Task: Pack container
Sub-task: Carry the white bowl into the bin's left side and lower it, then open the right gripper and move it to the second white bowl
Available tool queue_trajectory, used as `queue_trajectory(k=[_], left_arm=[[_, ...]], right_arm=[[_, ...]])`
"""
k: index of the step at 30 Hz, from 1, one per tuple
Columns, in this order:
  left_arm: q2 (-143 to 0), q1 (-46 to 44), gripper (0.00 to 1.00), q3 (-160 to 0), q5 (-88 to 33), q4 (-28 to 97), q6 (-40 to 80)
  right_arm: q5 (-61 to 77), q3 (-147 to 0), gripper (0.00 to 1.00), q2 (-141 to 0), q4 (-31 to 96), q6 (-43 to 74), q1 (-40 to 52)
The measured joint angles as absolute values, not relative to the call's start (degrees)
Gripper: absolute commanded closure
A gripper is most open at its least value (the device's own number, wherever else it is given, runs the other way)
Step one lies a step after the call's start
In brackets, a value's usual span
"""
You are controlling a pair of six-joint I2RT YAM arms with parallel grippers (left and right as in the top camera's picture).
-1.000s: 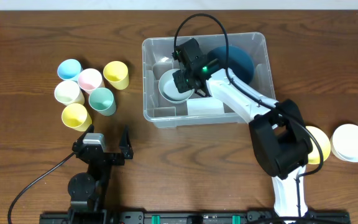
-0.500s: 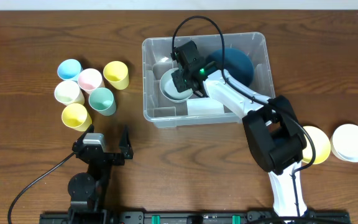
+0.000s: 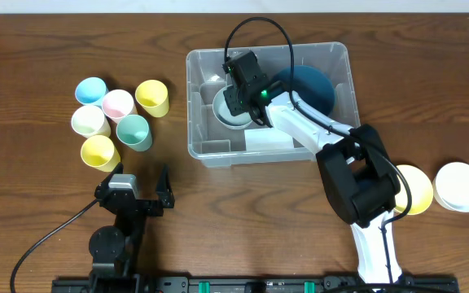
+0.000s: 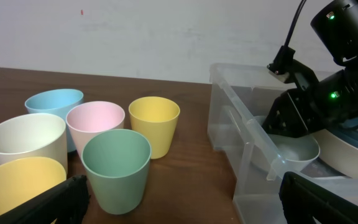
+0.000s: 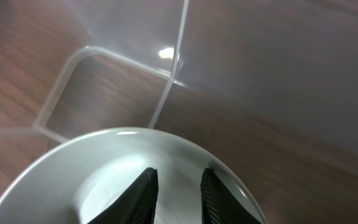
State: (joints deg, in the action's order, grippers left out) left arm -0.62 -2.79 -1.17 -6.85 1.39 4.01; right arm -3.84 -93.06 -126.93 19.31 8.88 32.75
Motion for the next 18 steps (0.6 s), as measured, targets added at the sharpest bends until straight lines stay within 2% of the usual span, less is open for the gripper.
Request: queue_trajectory(k=[10,18], left_arm=[[-0.6,-2.8,0.02,-1.2,-6.9,1.4,4.0],[-0.6,-2.8,0.02,-1.2,-6.9,1.4,4.0]], right_arm=[[-4.5,-93.1,0.70,-127.1,16.9,8.9,32.8],[-3.6,-102.5,0.69,-127.2,27.4,8.4,33.3]])
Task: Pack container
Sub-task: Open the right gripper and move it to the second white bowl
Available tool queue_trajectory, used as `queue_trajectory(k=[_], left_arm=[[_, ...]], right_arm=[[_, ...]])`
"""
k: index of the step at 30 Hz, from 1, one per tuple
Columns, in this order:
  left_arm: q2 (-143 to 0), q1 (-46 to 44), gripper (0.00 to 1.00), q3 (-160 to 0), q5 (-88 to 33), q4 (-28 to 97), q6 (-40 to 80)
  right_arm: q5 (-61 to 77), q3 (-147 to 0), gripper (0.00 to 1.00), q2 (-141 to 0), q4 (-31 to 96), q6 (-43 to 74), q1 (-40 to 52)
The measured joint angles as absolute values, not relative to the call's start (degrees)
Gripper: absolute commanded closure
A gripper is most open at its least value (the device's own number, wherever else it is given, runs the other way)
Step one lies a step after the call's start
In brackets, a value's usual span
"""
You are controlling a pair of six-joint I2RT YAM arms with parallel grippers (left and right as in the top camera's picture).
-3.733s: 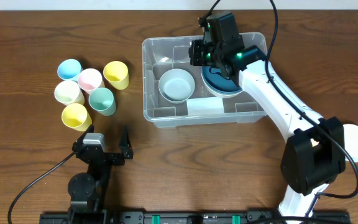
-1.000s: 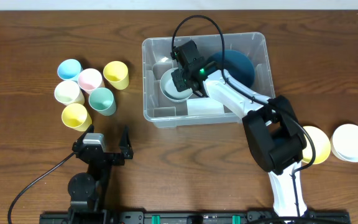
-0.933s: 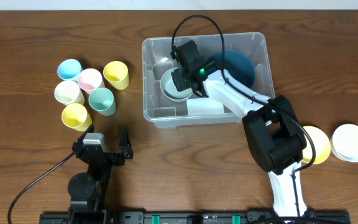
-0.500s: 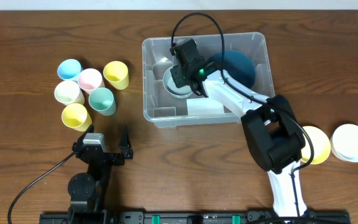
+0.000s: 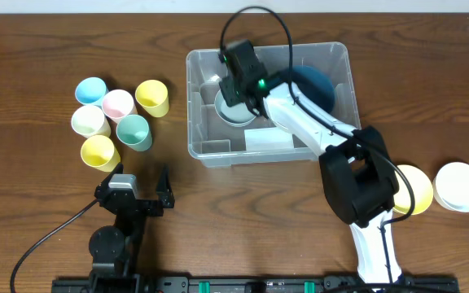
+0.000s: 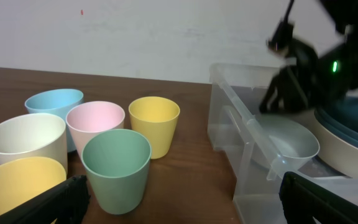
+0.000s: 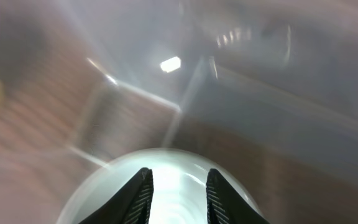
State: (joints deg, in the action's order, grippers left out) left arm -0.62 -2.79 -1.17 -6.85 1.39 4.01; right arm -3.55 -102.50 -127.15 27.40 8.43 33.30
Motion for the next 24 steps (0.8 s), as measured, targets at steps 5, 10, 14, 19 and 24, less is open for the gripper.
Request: queue_trajectory(k=[5,10,14,19,24], left_arm=[[-0.6,-2.8,0.02,-1.2,-6.9,1.4,4.0],[-0.6,-2.8,0.02,-1.2,-6.9,1.4,4.0],[-0.6,-2.8,0.02,-1.2,-6.9,1.4,4.0],[-0.6,-2.8,0.02,-1.2,-6.9,1.4,4.0],[-0.6,-2.8,0.02,-1.2,-6.9,1.4,4.0]], right_arm=[[-2.0,-115.3,0.62,-127.2,39.1,7.7,34.2],[-1.5,-128.0,0.60,-127.1,54.3,10.2,34.0],[-1.1,-135.5,0.59,-126.7,65.0,14.3,31.7],[-1.0,-137.9,0.55,-123.9,76.4,19.5,24.8],[-1.1,-138.0,0.54,-120.7,87.8,23.7,15.0]])
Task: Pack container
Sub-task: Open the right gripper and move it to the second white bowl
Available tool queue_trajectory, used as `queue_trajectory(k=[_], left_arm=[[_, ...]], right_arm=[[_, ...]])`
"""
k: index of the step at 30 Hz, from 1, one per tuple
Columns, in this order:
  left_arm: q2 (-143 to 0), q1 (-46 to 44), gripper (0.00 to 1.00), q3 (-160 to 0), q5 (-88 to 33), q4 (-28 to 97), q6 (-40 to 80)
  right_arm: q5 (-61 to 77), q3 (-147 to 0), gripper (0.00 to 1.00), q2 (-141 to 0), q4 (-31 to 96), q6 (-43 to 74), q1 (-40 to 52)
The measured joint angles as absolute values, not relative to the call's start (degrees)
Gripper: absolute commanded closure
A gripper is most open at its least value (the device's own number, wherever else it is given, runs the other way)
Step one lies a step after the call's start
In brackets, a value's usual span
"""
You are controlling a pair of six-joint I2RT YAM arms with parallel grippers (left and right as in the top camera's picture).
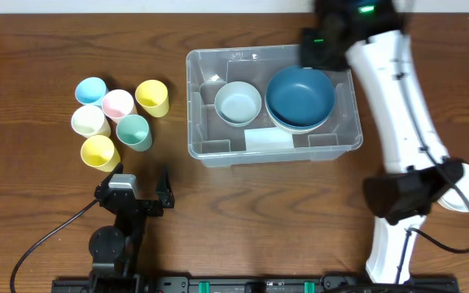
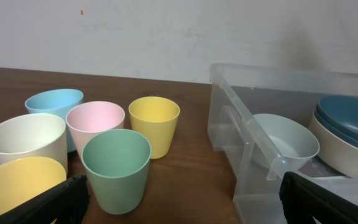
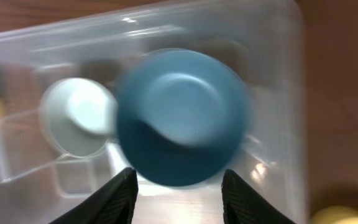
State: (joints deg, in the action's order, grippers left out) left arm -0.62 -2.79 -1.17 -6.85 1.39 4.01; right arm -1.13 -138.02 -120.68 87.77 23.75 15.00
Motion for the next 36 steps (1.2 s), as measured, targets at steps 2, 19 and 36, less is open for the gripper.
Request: queue_trajectory(k=[2,19,36], left_arm=[[-0.6,-2.8,0.02,-1.2,-6.9,1.4,4.0],[-0.6,-2.8,0.02,-1.2,-6.9,1.4,4.0],[-0.6,-2.8,0.02,-1.2,-6.9,1.4,4.0]], right_arm=[[-1.2,-138.1,0.54,-120.0,91.4,24.8,11.2],[-2.0,-127.6,0.53,-118.8,96.9,24.9,-11.4],[-1.7,-81.9,0.54,-83.5,78.2,24.8,-25.3]])
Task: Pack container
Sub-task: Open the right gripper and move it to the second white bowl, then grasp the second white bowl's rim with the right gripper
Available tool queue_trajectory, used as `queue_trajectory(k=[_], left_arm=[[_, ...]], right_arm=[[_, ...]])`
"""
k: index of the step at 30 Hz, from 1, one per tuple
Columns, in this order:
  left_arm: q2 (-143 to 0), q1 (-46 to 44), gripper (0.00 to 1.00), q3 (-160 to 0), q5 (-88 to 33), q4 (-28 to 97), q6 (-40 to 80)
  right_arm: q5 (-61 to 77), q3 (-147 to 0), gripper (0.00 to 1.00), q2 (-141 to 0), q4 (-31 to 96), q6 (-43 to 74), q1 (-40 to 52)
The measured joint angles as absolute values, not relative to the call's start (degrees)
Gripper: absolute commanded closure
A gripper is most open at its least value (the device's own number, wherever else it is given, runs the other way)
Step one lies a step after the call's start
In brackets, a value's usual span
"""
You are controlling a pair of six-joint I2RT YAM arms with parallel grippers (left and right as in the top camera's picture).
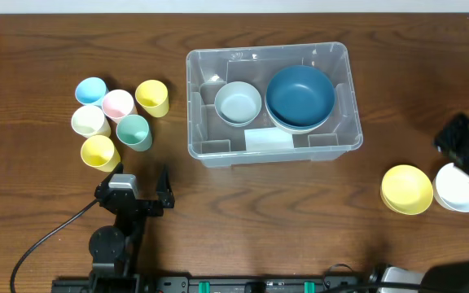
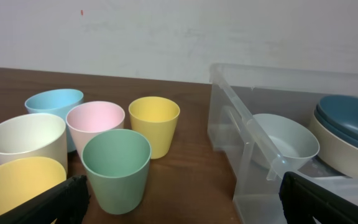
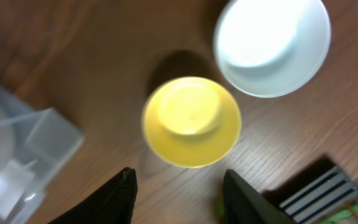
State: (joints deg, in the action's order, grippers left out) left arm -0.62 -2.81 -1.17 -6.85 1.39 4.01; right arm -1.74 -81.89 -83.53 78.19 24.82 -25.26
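The clear plastic container (image 1: 271, 52) stands at the middle back of the table. It holds a small pale bowl (image 1: 238, 102) and a blue bowl (image 1: 300, 96) nested in a white one. On the table at the right lie a yellow bowl (image 3: 191, 121) and a white bowl (image 3: 271, 46), side by side. My right gripper (image 3: 179, 199) hangs open and empty high above them, showing at the right edge of the overhead view (image 1: 465, 145). My left gripper (image 2: 179, 208) rests open at the front left (image 1: 141, 195), apart from everything.
Several cups stand in a cluster at the left: blue (image 1: 90, 89), pink (image 1: 118, 104), yellow (image 1: 151, 97), white (image 1: 89, 121), green (image 1: 133, 131) and a second yellow one (image 1: 99, 151). The container has small divided compartments along its front wall (image 1: 218, 147).
My right gripper was above the back right of the container, over the blue bowl. Now it is at the table's right side above the yellow and white bowls, still open. The left arm is unmoved.
My right gripper was low inside the container with its fingers close together at the small pale bowl. Then it was slightly higher over that bowl. Then it was above the container with the bowl left inside. Now it is over the loose bowls at the right.
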Motion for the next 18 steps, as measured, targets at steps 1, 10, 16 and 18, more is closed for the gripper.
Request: queue_trajectory(k=[1,10,16,18], left_arm=[[-0.6,-2.8,0.02,-1.2,-6.9,1.4,4.0],[-0.6,-2.8,0.02,-1.2,-6.9,1.4,4.0],[-0.6,-2.8,0.02,-1.2,-6.9,1.4,4.0],[-0.6,-2.8,0.02,-1.2,-6.9,1.4,4.0]], right_arm=[[-1.8,-79.0,0.54,-82.0,76.8,24.9,-26.7],[-1.9,-64.3,0.54,-78.6,67.1,25.1,-40.3],[-1.6,-63.6,0.54,-78.7,63.2,25.3,-46.5],[-1.5,-63.6,0.54,-79.0,62.0,25.5,-47.9]])
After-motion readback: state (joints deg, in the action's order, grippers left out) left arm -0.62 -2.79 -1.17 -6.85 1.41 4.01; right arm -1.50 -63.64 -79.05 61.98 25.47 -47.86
